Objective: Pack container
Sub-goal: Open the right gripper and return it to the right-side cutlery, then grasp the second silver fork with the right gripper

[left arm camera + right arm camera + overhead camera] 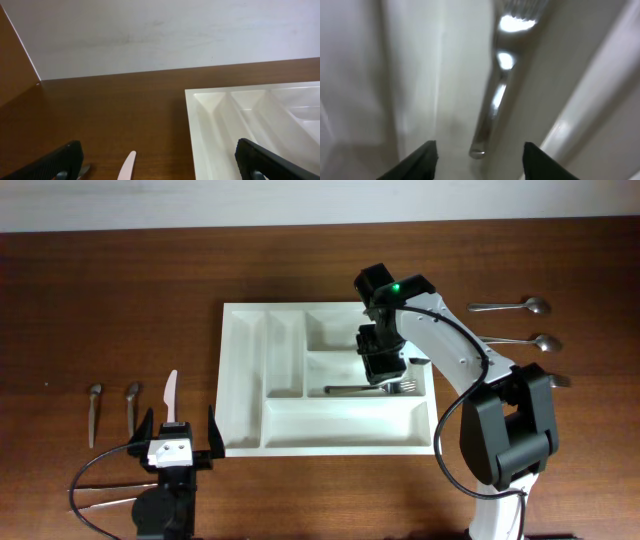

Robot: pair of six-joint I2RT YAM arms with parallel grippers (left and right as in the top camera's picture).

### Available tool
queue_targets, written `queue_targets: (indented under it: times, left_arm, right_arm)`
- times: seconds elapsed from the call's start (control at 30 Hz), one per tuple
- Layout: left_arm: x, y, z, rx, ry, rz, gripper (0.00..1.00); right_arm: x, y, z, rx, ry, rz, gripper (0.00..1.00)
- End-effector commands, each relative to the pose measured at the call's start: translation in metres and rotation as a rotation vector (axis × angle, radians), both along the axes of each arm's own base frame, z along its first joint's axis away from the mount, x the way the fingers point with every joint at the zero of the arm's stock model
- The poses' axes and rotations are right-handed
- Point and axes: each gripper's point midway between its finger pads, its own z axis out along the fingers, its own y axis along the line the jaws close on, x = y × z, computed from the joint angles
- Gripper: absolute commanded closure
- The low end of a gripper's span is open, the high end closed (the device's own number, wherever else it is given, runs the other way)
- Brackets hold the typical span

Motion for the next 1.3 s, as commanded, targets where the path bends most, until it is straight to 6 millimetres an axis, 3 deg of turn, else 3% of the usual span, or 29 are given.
queue_targets:
  times: [0.0,0.1,0.2,0.33,0.37,0.43,0.5,0.57,0.73,0.93,1.07,1.27]
  left_arm:
    - [0.000,0.001,0.000,0.015,0.000,0.002,0.01]
    - [0.000,0.001,0.000,0.015,0.000,0.002,0.01]
    - [0.000,0.001,0.000,0.015,0.000,0.002,0.01]
    - [0.000,0.001,0.000,0.015,0.000,0.002,0.01]
    - [0.000,0.001,0.000,0.015,0.000,0.002,0.01]
    - [0.000,0.001,0.000,0.015,0.000,0.002,0.01]
    - [0.000,0.001,0.000,0.015,0.000,0.002,0.01]
    - [0.000,0.001,0.000,0.015,0.000,0.002,0.01]
    - [0.000,0.001,0.000,0.015,0.000,0.002,0.01]
    - [0.000,0.001,0.000,0.015,0.000,0.002,0.01]
    - [0.000,0.001,0.000,0.015,0.000,0.002,0.01]
    - [0.000,0.001,0.000,0.015,0.000,0.002,0.01]
  right_arm:
    - [0.010,-0.008,-0.001,-0.018,-0.036,0.038,0.43]
    - [0.031,-0.023,0.014,-0.003,-0.105,0.095,0.43]
    - [0.058,-0.051,0.036,0.002,-0.191,0.142,0.39]
    - [0.085,-0.108,0.063,-0.020,-0.275,0.157,0.16]
    - [0.092,-0.130,0.070,-0.034,-0.301,0.172,0.01]
    - [0.096,-0.157,0.072,-0.055,-0.321,0.215,0.01]
    - [0.094,-0.193,0.072,-0.085,-0.328,0.285,0.01]
    - [0.080,-0.230,0.066,-0.123,-0.274,0.283,0.01]
    - [0.016,-0.304,0.050,-0.169,-0.049,0.051,0.01]
    - [-0.020,-0.344,0.025,-0.137,0.041,-0.065,0.01]
    - [-0.015,-0.354,0.004,-0.147,0.003,0.017,0.01]
    - [-0.013,-0.354,-0.012,-0.155,-0.013,0.033,0.01]
